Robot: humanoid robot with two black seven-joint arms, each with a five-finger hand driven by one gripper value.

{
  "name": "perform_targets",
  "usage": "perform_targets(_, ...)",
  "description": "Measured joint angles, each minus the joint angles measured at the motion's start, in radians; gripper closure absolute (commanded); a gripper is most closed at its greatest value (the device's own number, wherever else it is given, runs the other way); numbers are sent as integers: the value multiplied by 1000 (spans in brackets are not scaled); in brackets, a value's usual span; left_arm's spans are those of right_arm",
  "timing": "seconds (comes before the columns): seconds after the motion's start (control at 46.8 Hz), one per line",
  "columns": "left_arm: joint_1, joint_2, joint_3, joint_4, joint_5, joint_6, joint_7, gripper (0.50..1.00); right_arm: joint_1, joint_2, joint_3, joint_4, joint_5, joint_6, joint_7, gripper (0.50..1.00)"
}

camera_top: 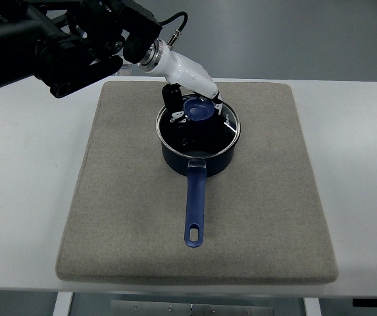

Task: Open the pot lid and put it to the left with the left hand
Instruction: 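Close the left hand's fingers around the blue lid knob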

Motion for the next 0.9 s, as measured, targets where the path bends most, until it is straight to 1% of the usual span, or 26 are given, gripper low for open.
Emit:
perform_targets(0.064,0,0,0,1,0,0,0,949,0,0,0,0,0,0,0,583)
perform_targets(0.107,0,0,0,2,0,0,0,967,0,0,0,0,0,0,0,583)
perform_targets(0.15,0,0,0,4,0,0,0,996,0,0,0,0,0,0,0,583)
perform_targets(0.171,0,0,0,4,0,0,0,1000,0,0,0,0,0,0,0,583)
perform_targets(0.342,1,-1,0,7,0,4,0,1000,0,0,0,0,0,0,0,583)
perform_targets(0.491,4,-1,2,8,5,43,0,1000,0,0,0,0,0,0,0,583)
perform_targets(0.897,-1,-3,0,6,3,47,0,1000,0,0,0,0,0,0,0,583)
